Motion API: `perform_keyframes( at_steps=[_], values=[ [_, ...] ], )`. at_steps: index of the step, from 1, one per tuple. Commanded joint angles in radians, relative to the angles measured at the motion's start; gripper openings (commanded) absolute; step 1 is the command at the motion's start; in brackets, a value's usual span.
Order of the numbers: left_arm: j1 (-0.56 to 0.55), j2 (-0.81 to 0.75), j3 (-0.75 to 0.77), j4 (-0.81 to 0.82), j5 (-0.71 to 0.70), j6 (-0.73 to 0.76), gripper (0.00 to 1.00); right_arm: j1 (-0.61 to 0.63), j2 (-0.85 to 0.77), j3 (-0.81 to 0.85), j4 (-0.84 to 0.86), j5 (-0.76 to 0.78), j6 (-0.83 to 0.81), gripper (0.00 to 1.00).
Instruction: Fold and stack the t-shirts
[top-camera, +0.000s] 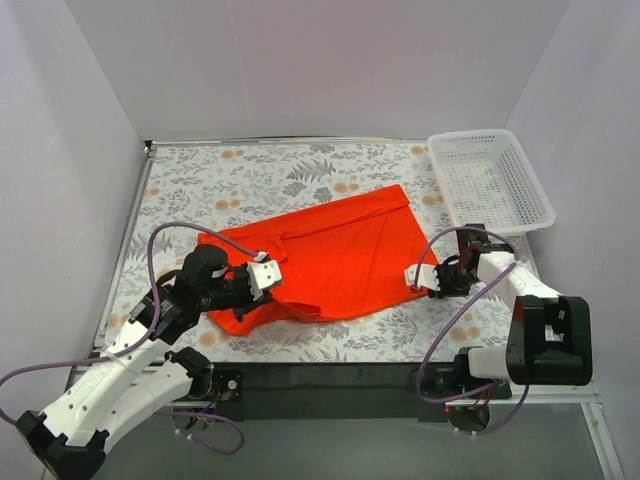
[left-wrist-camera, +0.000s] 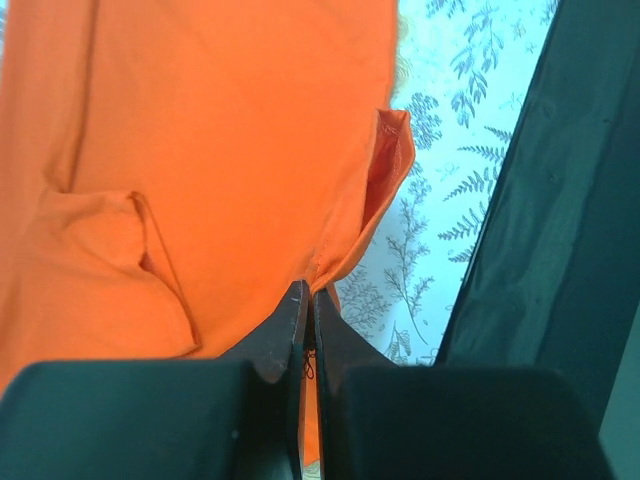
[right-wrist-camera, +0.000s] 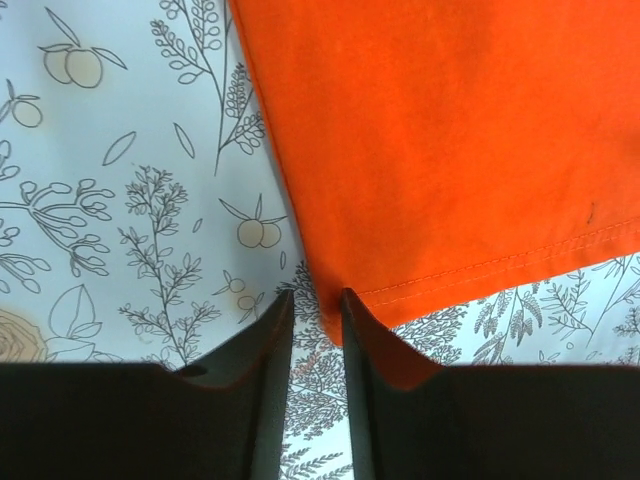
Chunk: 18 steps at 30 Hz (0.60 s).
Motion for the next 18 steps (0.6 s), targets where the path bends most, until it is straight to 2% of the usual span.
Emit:
perform_keyframes(
  at_steps=[1, 4, 9, 13, 18],
  values=[
    [-0.004, -0.038, 0.06, -0.006, -0.033, -0.005, 0.0, -0.016, 0.048, 0.016, 0.013, -0.018, -0.023, 0.27],
    [-0.004, -0.039, 0.074, -0.008, -0.045, 0.004, 0.0, -0.016, 0.051, 0.034, 0.009, -0.054, -0.003, 0.02],
    [-0.004, 0.016, 0.105, -0.009, -0.064, 0.066, 0.0, -0.016, 0.02, 0.122, -0.045, -0.117, 0.01, 0.01],
    [-0.004, 0.118, 0.141, -0.044, -0.058, 0.08, 0.0, -0.017, 0.09, 0.267, -0.145, -0.197, 0.022, 0.01],
    [-0.003, 0.137, 0.148, 0.008, -0.114, 0.103, 0.0, -0.017, 0.199, 0.426, -0.157, -0.274, 0.154, 0.01]
  ],
)
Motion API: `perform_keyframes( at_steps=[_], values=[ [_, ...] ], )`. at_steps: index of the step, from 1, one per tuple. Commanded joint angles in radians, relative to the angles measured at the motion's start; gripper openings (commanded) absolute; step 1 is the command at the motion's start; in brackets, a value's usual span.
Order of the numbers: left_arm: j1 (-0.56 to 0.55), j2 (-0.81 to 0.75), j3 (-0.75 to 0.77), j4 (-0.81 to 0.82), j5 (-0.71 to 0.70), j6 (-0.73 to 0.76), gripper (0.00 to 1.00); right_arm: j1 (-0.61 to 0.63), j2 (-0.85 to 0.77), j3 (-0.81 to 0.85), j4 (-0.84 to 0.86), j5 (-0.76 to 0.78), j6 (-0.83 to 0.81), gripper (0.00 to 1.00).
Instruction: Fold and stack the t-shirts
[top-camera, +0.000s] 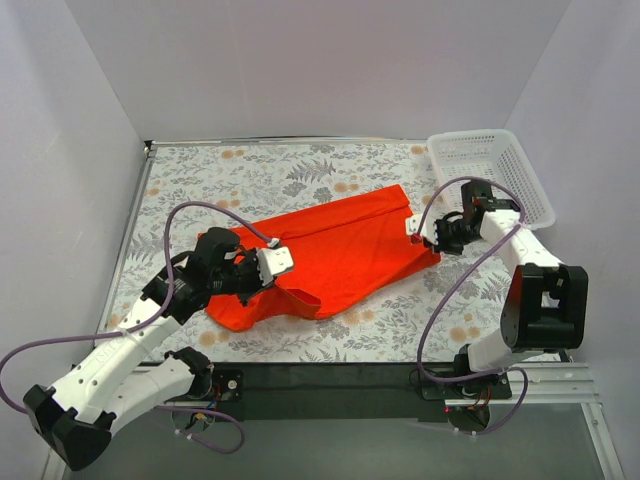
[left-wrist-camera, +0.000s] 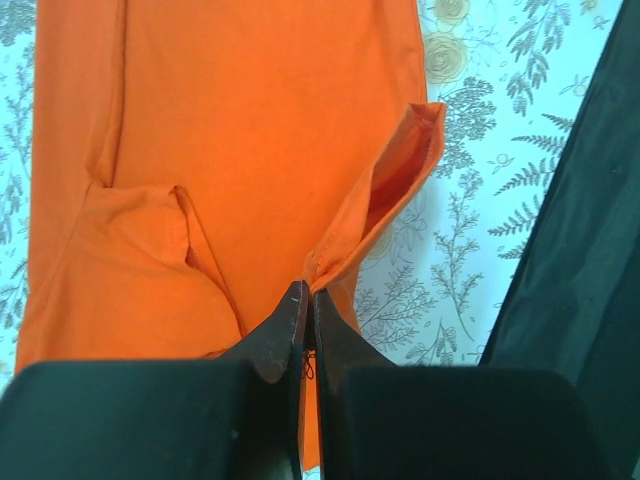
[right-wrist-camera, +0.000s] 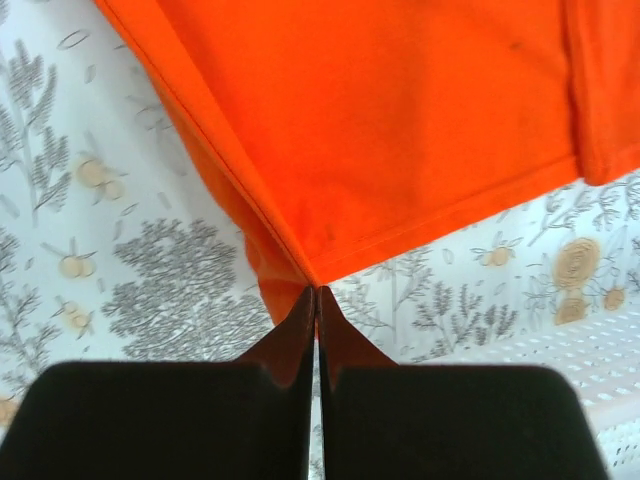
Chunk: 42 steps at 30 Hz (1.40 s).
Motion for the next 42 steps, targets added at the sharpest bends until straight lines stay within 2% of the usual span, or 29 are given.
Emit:
perform_keyframes(
  at_steps=[1, 6, 13, 21, 32, 42],
  values=[
    [0.0, -0.013, 0.036, 0.028, -0.056, 0.039, 0.0, -0.004, 0.081, 0.123, -0.05, -0.098, 0.105, 0.01],
    [0.015, 0.031, 0.06, 0.046, -0.112, 0.081, 0.0, -0.003, 0.167, 0.206, -0.048, -0.102, 0.152, 0.01],
    [0.107, 0.111, 0.108, 0.094, -0.155, 0.175, 0.0, -0.004, 0.258, 0.272, -0.045, -0.109, 0.181, 0.01],
    [0.156, 0.214, 0.151, 0.138, -0.139, 0.258, 0.0, -0.003, 0.287, 0.304, -0.043, -0.111, 0.2, 0.01],
    [0.191, 0.264, 0.224, 0.132, -0.103, 0.328, 0.0, -0.004, 0.313, 0.35, -0.02, -0.089, 0.258, 0.01],
    [0.217, 0.229, 0.205, 0.108, -0.127, 0.347, 0.0, -0.004, 0.327, 0.384, -0.02, -0.108, 0.284, 0.01]
  ],
)
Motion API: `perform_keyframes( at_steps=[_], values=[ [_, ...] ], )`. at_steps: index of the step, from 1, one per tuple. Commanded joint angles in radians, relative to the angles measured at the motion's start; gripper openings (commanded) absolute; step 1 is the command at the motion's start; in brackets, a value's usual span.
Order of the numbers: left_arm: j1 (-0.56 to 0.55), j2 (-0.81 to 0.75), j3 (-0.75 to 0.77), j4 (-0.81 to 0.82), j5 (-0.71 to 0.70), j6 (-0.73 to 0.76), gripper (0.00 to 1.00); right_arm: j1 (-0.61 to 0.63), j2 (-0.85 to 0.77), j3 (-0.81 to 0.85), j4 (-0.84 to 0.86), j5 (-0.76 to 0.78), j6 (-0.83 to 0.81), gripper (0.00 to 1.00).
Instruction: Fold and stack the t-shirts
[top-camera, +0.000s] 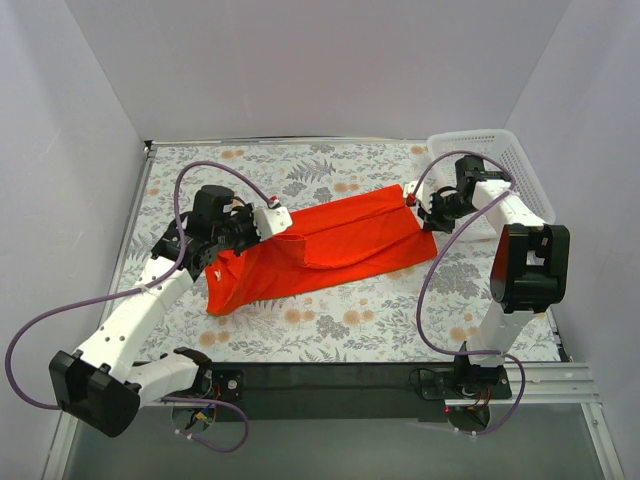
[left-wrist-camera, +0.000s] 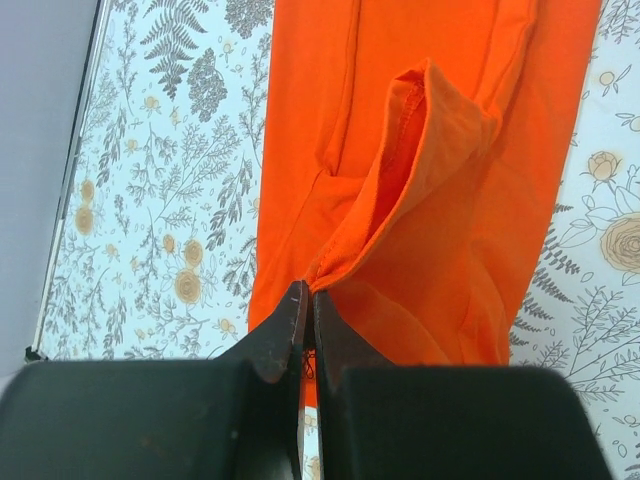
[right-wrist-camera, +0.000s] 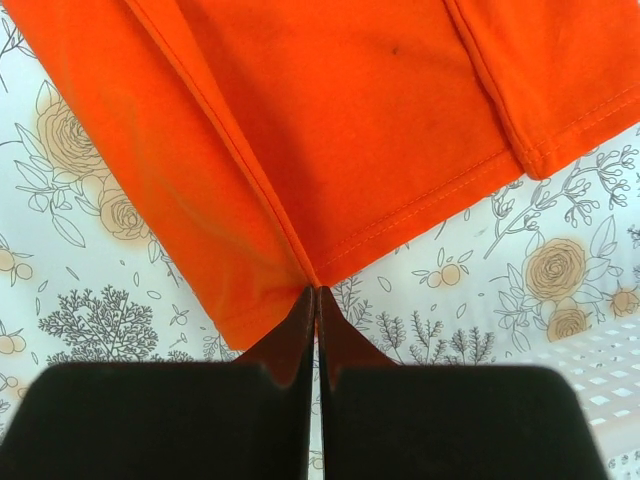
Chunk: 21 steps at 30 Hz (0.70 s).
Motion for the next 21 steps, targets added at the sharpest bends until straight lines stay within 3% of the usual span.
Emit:
perform_keyframes(
  at_steps=[1, 21],
  values=[
    [0.014, -0.021, 0.021, -0.016, -0.01, 0.029, 0.0, -0.002, 0.009, 0.049, 0.002, -0.028, 0.022, 0.01],
    [0.047, -0.081, -0.02, -0.032, -0.031, 0.002, 0.0, 0.03, 0.102, 0.147, 0.025, -0.011, 0.113, 0.01]
  ],
)
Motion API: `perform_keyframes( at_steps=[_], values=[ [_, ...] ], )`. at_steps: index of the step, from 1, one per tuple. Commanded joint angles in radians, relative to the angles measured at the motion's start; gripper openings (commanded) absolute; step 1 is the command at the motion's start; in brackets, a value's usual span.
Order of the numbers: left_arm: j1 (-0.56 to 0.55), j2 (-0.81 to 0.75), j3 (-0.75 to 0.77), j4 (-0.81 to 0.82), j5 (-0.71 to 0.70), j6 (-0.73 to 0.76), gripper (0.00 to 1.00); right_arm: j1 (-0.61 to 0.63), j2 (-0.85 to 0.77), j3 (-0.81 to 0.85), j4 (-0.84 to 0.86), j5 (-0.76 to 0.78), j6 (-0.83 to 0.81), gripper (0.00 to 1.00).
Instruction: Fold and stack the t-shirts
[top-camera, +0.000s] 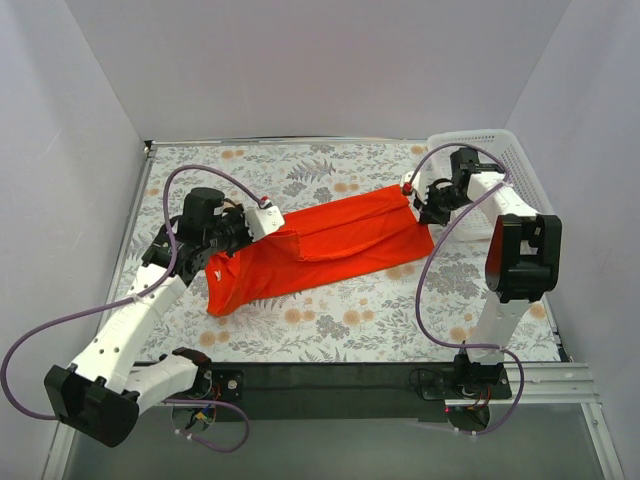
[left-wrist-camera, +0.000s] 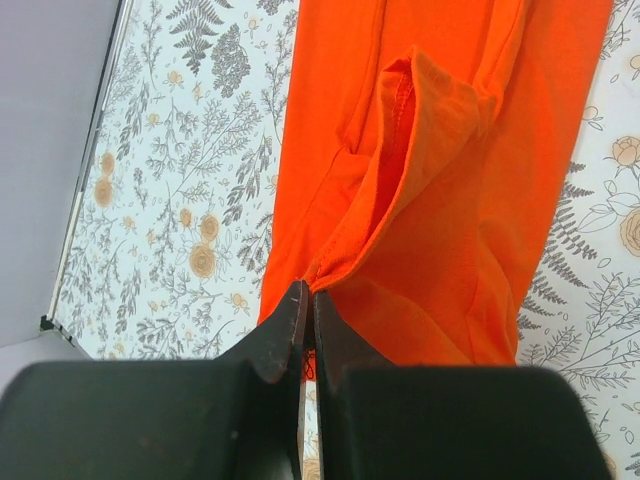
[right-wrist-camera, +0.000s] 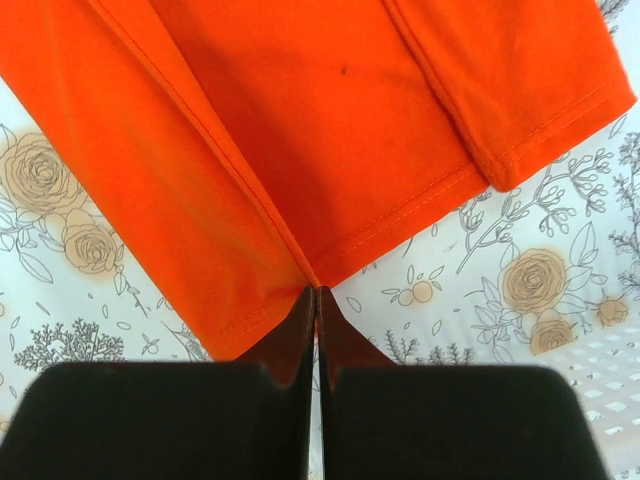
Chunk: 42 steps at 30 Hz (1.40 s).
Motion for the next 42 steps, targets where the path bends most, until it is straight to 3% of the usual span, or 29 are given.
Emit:
perform_keyframes(
  at_steps=[1, 14, 42],
  values=[
    [0.01, -0.037, -0.018, -0.014, -0.016, -0.01, 0.0, 0.017, 0.022, 0.052, 0.02, -0.006, 0.03, 0.01],
    [0.019, -0.08, -0.07, -0.008, -0.04, -0.036, 0.0, 0.063, 0.097, 0.092, 0.067, 0.046, 0.098, 0.01],
    [0.033, 0.008, -0.076, 0.118, -0.083, -0.022, 0.0, 0.061, 0.093, 0.055, 0.113, 0.175, 0.159, 0.01]
  ],
)
